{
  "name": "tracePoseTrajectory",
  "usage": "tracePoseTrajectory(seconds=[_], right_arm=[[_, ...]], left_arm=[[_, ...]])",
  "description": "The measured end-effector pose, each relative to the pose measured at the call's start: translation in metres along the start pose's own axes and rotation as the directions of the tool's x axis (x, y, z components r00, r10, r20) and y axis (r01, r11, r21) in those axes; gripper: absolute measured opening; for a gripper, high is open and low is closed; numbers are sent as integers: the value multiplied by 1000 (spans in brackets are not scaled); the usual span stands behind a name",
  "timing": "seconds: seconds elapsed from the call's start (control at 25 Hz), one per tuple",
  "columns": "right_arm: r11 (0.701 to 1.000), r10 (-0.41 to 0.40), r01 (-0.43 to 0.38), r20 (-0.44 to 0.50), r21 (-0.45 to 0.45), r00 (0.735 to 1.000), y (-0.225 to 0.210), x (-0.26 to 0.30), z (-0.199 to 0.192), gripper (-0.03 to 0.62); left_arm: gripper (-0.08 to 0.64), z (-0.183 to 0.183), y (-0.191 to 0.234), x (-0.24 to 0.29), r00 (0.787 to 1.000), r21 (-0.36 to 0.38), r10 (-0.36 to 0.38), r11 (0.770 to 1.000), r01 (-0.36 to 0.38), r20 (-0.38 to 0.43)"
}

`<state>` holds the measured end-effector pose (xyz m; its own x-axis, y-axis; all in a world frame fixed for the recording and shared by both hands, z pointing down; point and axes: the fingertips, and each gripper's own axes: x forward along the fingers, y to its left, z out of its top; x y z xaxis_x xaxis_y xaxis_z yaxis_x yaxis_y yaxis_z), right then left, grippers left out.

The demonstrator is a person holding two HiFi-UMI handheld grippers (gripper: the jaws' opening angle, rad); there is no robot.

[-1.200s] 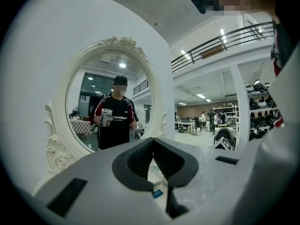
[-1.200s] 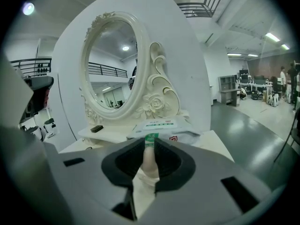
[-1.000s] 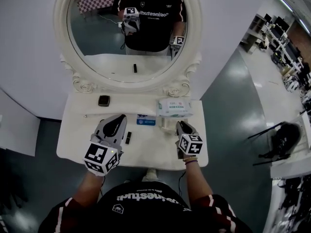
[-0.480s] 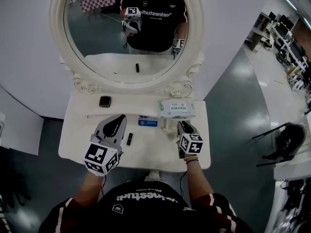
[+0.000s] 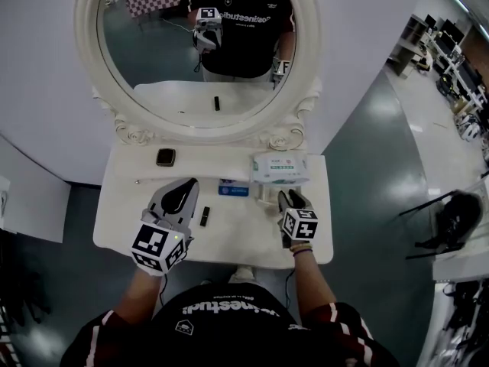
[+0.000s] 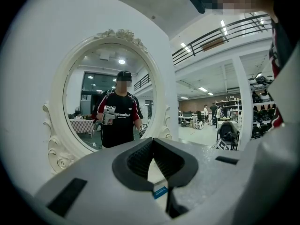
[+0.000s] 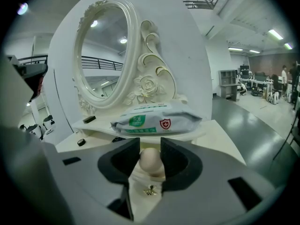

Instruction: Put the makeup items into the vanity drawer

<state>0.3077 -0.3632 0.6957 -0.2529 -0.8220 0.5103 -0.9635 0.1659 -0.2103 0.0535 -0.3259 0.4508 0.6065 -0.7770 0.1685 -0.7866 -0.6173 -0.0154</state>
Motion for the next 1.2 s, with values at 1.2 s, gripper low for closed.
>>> tracePoseTrajectory(seconds=[1.2], right_arm=[[1000, -29, 29, -4, 8, 1000, 8, -29, -8, 153]], left_arm=[[5, 2, -2, -22, 999, -19, -16, 1000, 17, 36]])
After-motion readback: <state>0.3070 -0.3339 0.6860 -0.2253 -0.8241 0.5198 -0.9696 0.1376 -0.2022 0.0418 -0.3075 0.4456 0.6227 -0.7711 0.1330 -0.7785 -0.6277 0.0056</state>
